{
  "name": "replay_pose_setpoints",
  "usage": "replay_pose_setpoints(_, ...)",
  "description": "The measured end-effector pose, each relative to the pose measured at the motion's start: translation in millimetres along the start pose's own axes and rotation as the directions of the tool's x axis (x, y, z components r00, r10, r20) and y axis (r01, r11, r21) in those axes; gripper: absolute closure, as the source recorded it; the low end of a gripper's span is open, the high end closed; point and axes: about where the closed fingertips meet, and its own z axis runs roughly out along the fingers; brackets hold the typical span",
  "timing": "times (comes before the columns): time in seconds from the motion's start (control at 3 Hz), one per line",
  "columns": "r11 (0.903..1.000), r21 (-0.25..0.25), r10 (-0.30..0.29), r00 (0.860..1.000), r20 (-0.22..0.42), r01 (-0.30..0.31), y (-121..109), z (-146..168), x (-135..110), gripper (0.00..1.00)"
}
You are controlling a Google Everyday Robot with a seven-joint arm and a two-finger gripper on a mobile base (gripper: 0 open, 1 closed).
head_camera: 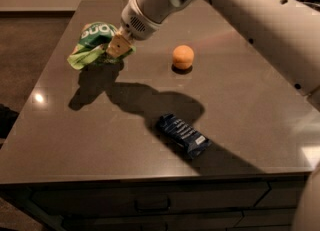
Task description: Pick green rice chip bag
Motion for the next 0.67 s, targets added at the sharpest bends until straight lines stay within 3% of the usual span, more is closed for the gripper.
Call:
replay_pose_setpoints(0.33,0.9996,0.009,-0.028,0.997,0.068,0.028,3.1,-31.1,-6.4,1.00)
replay_pose_setpoints(0.67,0.9995,0.008,-0.030,0.997,0.073,0.030,3.1,-33.7,-5.6,1.00)
